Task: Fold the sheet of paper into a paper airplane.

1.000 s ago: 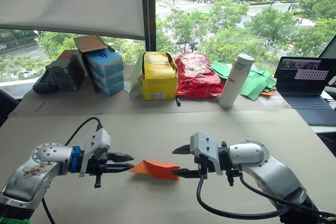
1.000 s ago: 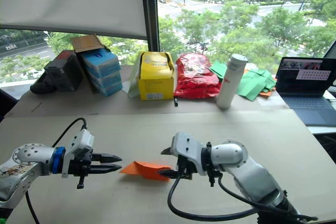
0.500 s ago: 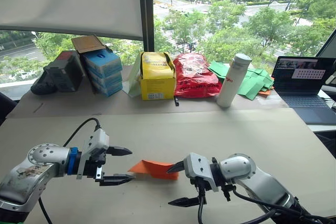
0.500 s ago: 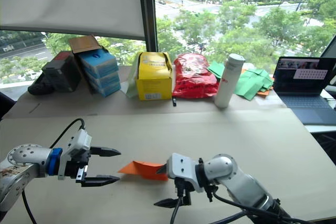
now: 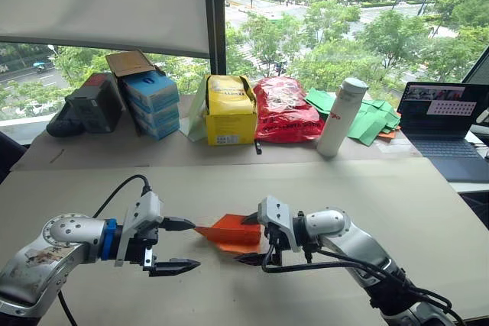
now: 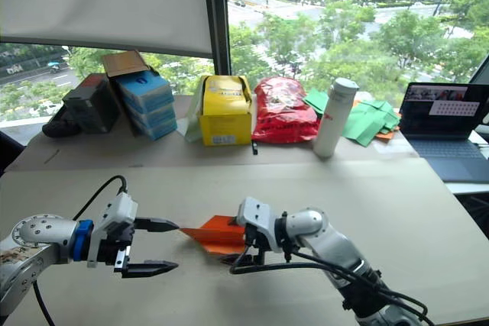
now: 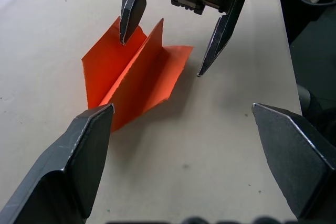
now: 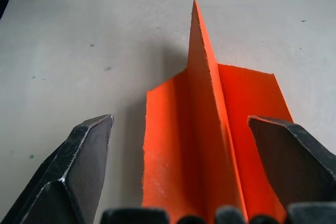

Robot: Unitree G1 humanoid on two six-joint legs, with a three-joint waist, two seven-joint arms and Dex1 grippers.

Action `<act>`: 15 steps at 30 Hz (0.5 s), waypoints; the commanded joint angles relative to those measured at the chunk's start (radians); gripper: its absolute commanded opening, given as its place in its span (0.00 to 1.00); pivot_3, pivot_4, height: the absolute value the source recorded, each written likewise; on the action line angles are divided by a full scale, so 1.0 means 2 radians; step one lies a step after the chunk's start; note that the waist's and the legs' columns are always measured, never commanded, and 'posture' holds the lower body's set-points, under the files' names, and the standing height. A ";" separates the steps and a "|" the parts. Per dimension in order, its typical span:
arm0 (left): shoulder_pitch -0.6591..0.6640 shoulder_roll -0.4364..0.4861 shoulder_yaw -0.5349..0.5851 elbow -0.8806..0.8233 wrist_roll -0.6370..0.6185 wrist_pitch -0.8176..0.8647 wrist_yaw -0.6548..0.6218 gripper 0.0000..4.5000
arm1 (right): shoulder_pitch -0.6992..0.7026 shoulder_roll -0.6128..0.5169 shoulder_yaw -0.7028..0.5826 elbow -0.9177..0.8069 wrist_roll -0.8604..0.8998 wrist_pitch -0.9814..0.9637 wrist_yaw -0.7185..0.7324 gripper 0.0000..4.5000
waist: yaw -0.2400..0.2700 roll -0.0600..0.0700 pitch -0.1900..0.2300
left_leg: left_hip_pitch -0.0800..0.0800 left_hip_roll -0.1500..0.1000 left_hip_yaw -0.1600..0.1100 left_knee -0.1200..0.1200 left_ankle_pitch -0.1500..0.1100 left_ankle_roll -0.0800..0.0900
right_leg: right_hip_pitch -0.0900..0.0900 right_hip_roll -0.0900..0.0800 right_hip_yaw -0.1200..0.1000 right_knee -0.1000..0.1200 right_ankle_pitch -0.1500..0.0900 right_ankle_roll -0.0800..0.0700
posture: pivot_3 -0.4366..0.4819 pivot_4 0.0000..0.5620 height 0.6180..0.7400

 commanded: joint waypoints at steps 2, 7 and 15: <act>0.005 0.003 0.016 -0.011 -0.009 -0.002 0.004 0.99 | -0.016 0.006 -0.017 -0.012 0.014 0.005 -0.001 1.00 | 0.000 0.000 0.000 | 0.000 0.000 0.000 0.000 0.000 0.000 | 0.000 0.000 0.000 0.000 0.000 0.000 | 0.48 0.27 1.00; 0.012 0.002 0.021 -0.003 -0.008 -0.011 0.002 0.99 | -0.031 0.013 -0.028 -0.035 0.030 0.017 -0.004 1.00 | 0.000 0.000 0.000 | 0.000 0.000 0.000 0.000 0.000 0.000 | 0.000 0.000 0.000 0.000 0.000 0.000 | 0.48 0.27 1.00; 0.023 -0.001 0.021 0.012 0.002 -0.032 0.001 0.99 | -0.088 0.003 0.017 -0.047 -0.016 0.050 -0.016 1.00 | -0.003 0.000 0.000 | 0.000 0.000 0.000 0.000 0.000 0.000 | 0.000 0.000 0.000 0.000 0.000 0.000 | 0.48 0.27 1.00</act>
